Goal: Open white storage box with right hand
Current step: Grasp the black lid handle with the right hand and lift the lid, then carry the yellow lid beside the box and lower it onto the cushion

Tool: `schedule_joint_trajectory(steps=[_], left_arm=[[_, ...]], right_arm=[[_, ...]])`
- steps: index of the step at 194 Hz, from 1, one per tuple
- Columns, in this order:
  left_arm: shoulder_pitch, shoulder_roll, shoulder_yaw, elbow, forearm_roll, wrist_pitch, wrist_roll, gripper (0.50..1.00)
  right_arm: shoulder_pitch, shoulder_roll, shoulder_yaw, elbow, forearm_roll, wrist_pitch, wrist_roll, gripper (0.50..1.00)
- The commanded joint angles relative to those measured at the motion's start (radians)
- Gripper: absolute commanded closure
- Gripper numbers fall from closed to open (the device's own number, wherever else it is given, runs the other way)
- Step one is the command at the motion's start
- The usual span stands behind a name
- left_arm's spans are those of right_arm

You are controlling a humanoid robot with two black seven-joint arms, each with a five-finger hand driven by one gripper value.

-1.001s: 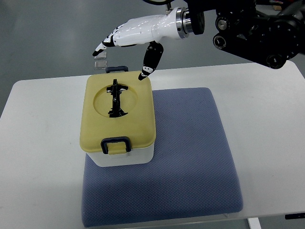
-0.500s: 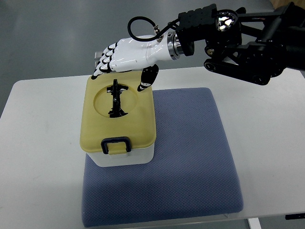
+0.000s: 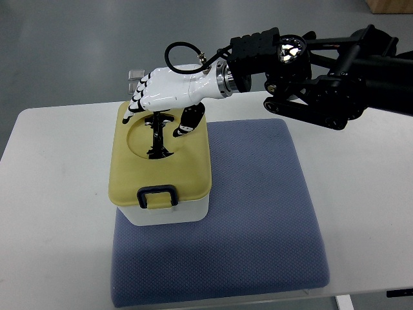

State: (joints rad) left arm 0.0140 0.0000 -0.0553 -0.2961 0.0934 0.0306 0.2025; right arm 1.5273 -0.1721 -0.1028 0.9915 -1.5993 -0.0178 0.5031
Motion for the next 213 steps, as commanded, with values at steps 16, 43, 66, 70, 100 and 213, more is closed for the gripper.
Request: schedule_joint_trajectory(steps=[16, 43, 66, 70, 100, 213], left_arm=[[0.0, 0.0, 0.0, 0.0, -0.001, 0.0, 0.0, 0.5], [0.0, 0.0, 0.002, 0.0, -0.001, 0.0, 0.0, 0.5], [0.0, 0.0, 0.0, 0.0, 0.0, 0.002, 0.0, 0.5], [0.0, 0.0, 0.0, 0.0, 0.0, 0.002, 0.0, 0.5], [0.0, 0.0, 0.0, 0.0, 0.0, 0.002, 0.0, 0.5], [0.0, 0.0, 0.002, -0.002, 0.0, 0.002, 0.002, 0.5]], right_arm=[[-0.004, 0.011, -0.002, -0.001, -0.002, -0.008, 0.0, 0.981], [0.001, 0.017, 0.0, -0.004, -0.002, -0.008, -0.001, 1.0], [0.01, 0.014, 0.003, -0.002, 0.004, -0.007, -0.003, 1.0], [0.013, 0.014, 0.005, -0.002, 0.004, -0.007, -0.003, 1.0], [0.068, -0.004, 0.02, 0.007, 0.018, -0.007, -0.001, 1.0], [0.119, -0.5, 0.011, 0.257, 0.038, 0.001, 0.063, 1.0]])
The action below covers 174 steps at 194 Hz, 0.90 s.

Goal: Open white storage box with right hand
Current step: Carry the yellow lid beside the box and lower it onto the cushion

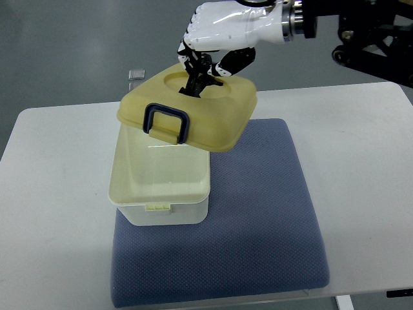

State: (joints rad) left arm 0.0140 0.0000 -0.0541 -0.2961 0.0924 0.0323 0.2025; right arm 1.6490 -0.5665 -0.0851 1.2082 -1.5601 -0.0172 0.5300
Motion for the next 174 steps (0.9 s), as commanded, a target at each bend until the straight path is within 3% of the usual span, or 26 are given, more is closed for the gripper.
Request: schedule_joint_trajectory(steps=[1, 53, 74, 121, 174], left_arm=[[0.0, 0.0, 0.0, -0.002, 0.001, 0.0, 0.002, 0.5], [0.0, 0.0, 0.003, -0.003, 0.001, -0.002, 0.005, 0.5], [0.0, 0.0, 0.003, -0.003, 0.003, -0.002, 0.006, 0.5], [0.0, 0.0, 0.002, -0.003, 0.003, -0.002, 0.006, 0.5], [0.0, 0.0, 0.002, -0.003, 0.001, -0.002, 0.006, 0.5]], right_arm=[[-0.003, -0.105, -0.007, 0.04, -0.002, 0.0, 0.036, 1.0], [-0.123, -0.243, -0.027, 0.034, -0.028, -0.01, 0.077, 1.0], [-0.186, -0.243, -0.058, 0.008, -0.049, -0.032, 0.077, 1.0], [-0.267, -0.214, -0.249, -0.064, -0.077, -0.196, 0.076, 1.0], [-0.291, -0.165, -0.243, -0.065, -0.074, -0.219, 0.074, 1.0]])
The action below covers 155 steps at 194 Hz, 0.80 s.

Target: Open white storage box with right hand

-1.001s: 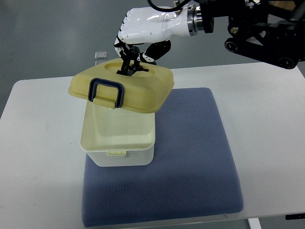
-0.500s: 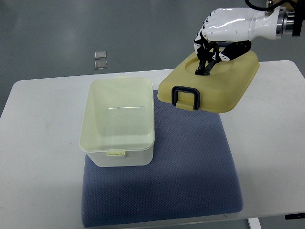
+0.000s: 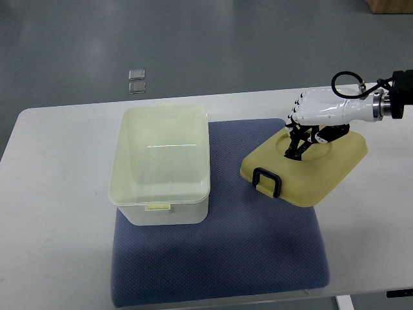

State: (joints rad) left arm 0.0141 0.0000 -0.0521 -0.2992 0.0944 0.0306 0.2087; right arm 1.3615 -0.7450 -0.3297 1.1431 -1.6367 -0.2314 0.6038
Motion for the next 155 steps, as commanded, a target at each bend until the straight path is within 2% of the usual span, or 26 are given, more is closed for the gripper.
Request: schedule_joint_trajectory(steps=[1, 155], left_arm=[[0.0, 0.0, 0.0, 0.0, -0.001, 0.0, 0.0, 0.5], [0.0, 0.0, 0.0, 0.002, -0.001, 0.0, 0.0, 0.5]], right_arm=[[-0.004, 0.013, 0.001, 0.0, 0.003, -0.005, 0.001, 1.0], [-0.061, 0.087, 0.006, 0.015, 0.015, -0.103, 0.007, 1.0]])
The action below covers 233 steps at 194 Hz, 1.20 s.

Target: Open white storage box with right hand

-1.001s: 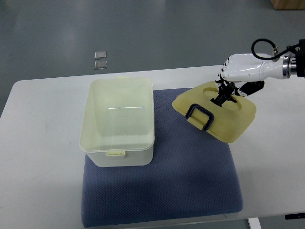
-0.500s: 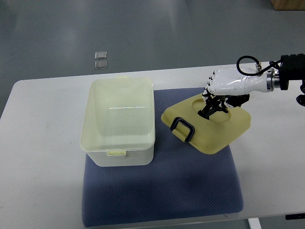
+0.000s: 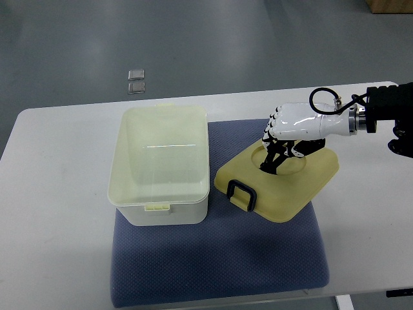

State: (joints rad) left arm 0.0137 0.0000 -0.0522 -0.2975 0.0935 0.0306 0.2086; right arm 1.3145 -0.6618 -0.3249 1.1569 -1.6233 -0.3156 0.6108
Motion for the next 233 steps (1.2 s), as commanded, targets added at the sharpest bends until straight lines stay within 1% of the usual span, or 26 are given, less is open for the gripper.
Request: schedule_joint_trajectory(steps=[1, 25, 26, 29, 30, 31, 32, 33, 34, 35, 36, 38, 39, 40, 41, 42, 43, 53, 88, 102, 117, 150, 165, 176, 204, 233], left_arm=[[0.0, 0.0, 0.0, 0.0, 0.0, 0.0, 0.0, 0.5], [0.0, 0.0, 0.0, 0.0, 0.0, 0.0, 0.0, 0.5], [0.0, 0.0, 0.0, 0.0, 0.0, 0.0, 0.0, 0.5], [0.0, 0.0, 0.0, 0.0, 0.0, 0.0, 0.0, 0.5], [0.0, 0.0, 0.0, 0.0, 0.0, 0.0, 0.0, 0.5], [0.0, 0.0, 0.0, 0.0, 0.0, 0.0, 0.0, 0.5], [0.0, 0.0, 0.0, 0.0, 0.0, 0.0, 0.0, 0.5], [0.0, 0.0, 0.0, 0.0, 0.0, 0.0, 0.0, 0.5], [0.0, 0.0, 0.0, 0.0, 0.0, 0.0, 0.0, 0.5], [0.0, 0.0, 0.0, 0.0, 0.0, 0.0, 0.0, 0.5], [0.0, 0.0, 0.0, 0.0, 0.0, 0.0, 0.0, 0.5], [0.0, 0.0, 0.0, 0.0, 0.0, 0.0, 0.0, 0.5], [0.0, 0.0, 0.0, 0.0, 0.0, 0.0, 0.0, 0.5], [0.0, 0.0, 0.0, 0.0, 0.0, 0.0, 0.0, 0.5], [0.0, 0.0, 0.0, 0.0, 0.0, 0.0, 0.0, 0.5], [0.0, 0.0, 0.0, 0.0, 0.0, 0.0, 0.0, 0.5], [0.0, 0.0, 0.0, 0.0, 0.0, 0.0, 0.0, 0.5], [0.0, 0.0, 0.0, 0.0, 0.0, 0.0, 0.0, 0.5], [0.0, 0.0, 0.0, 0.0, 0.0, 0.0, 0.0, 0.5], [0.0, 0.0, 0.0, 0.0, 0.0, 0.0, 0.0, 0.5], [0.0, 0.0, 0.0, 0.001, 0.0, 0.0, 0.002, 0.5], [0.0, 0.0, 0.002, 0.0, 0.0, 0.002, 0.002, 0.5], [0.0, 0.0, 0.003, 0.0, 0.0, 0.0, 0.002, 0.5], [0.0, 0.0, 0.003, 0.0, 0.0, 0.0, 0.002, 0.5], [0.0, 0.0, 0.002, -0.002, 0.0, 0.0, 0.002, 0.5], [0.0, 0.0, 0.0, -0.002, 0.0, 0.0, 0.002, 0.5]], right_arm=[[-0.015, 0.004, 0.001, 0.001, 0.002, -0.022, 0.0, 1.0], [-0.043, 0.019, 0.01, 0.001, 0.008, -0.048, 0.0, 1.0], [-0.047, 0.021, 0.017, 0.001, 0.01, -0.049, 0.0, 0.971], [-0.051, 0.024, 0.021, 0.001, 0.011, -0.049, 0.0, 0.942], [-0.055, 0.025, 0.027, 0.001, 0.011, -0.049, 0.0, 0.912], [-0.055, 0.025, 0.027, 0.001, 0.011, -0.049, 0.0, 0.912], [-0.058, 0.028, 0.033, 0.001, 0.011, -0.049, 0.0, 0.877], [-0.058, 0.028, 0.033, 0.001, 0.011, -0.049, 0.0, 0.877], [-0.063, 0.028, 0.04, 0.001, 0.011, -0.048, 0.0, 0.834], [-0.063, 0.028, 0.04, 0.001, 0.011, -0.048, 0.0, 0.834], [-0.067, 0.03, 0.044, 0.001, 0.011, -0.048, 0.0, 0.787], [-0.067, 0.03, 0.044, 0.001, 0.011, -0.048, 0.0, 0.787], [-0.07, 0.031, 0.049, 0.001, 0.011, -0.045, 0.0, 0.738], [-0.07, 0.031, 0.049, 0.001, 0.011, -0.045, 0.0, 0.738], [-0.073, 0.033, 0.053, 0.001, 0.011, -0.043, 0.0, 0.702], [-0.074, 0.033, 0.053, 0.001, 0.011, -0.043, 0.0, 0.701], [-0.077, 0.033, 0.055, 0.001, 0.011, -0.042, 0.0, 0.669], [-0.083, 0.033, 0.061, 0.001, 0.011, -0.036, 0.0, 0.569], [-0.08, 0.021, 0.099, -0.006, 0.02, -0.028, 0.0, 0.564], [-0.075, 0.019, 0.173, -0.016, 0.071, 0.001, 0.0, 0.566], [-0.069, 0.01, 0.259, -0.036, 0.16, 0.089, 0.0, 0.564], [-0.074, -0.009, 0.534, -0.131, 0.407, 0.38, -0.014, 0.564], [-0.083, 0.002, 0.672, -0.201, 0.563, 0.466, -0.075, 0.564], [-0.109, 0.034, 0.763, -0.267, 0.733, 0.501, -0.164, 0.564], [-0.147, 0.157, 0.902, -0.381, 1.138, 0.498, -0.353, 0.564], [-0.236, 0.209, 0.991, -0.388, 1.593, 0.5, -0.457, 0.564]])
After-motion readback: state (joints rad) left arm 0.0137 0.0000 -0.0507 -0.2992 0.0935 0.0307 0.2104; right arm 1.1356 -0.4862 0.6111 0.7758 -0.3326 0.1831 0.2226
